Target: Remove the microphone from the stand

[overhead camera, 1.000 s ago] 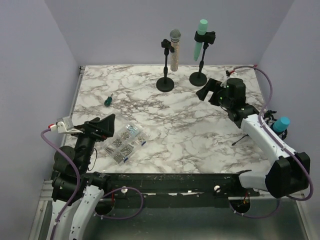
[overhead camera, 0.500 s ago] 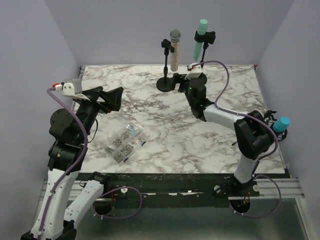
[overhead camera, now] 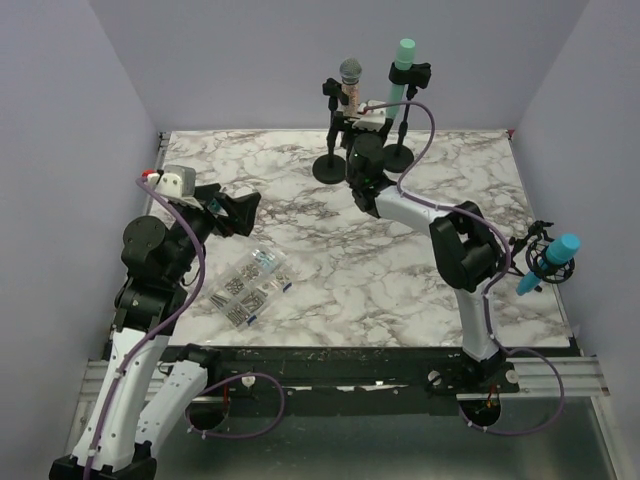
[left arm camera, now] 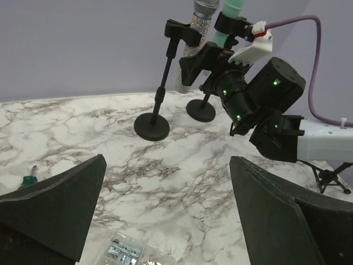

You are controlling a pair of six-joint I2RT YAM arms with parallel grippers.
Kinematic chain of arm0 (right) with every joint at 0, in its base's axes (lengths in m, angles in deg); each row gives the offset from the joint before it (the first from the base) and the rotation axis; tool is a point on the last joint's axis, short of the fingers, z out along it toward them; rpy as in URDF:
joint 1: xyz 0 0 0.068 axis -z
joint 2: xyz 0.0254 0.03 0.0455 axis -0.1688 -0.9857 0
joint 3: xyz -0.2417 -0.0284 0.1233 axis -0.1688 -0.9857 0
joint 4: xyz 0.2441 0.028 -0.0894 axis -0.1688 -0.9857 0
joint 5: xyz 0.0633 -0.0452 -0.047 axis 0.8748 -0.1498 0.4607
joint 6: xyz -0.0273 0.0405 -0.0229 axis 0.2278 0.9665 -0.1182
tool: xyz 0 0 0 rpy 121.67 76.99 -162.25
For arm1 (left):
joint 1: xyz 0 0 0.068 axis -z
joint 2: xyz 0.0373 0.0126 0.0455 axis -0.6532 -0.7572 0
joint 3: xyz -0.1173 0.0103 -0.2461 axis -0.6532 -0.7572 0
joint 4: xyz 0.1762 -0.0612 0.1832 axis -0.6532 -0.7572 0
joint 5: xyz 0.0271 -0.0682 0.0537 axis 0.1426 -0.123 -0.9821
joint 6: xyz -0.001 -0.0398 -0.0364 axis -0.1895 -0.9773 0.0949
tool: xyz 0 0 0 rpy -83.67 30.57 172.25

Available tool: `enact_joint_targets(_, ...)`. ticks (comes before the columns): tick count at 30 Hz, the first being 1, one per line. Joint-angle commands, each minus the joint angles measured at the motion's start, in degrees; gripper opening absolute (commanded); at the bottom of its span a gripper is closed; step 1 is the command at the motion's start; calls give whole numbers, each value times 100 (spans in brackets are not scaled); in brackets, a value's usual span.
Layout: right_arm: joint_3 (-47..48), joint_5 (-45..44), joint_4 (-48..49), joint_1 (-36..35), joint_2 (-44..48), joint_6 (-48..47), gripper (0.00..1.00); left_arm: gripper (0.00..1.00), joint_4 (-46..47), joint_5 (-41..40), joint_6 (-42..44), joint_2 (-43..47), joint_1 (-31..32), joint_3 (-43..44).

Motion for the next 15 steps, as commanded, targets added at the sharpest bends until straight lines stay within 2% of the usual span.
enact_joint_targets(1,523,-196,142,-3,-480,-391,93,99,403,229,125,378,-59,-209)
enact_joint_targets(5,968,-275,30,-2,-801,-588,88,98,413,259,93,388,-103,-243)
enact_joint_targets(10,987,-374,323,-2,-958,-803,78,98,477,486,3,349,-182,-269)
enact_joint_targets(15,1145,-449,403,-2,-1146,-912,77,99,512,633,-15,330,-211,-272)
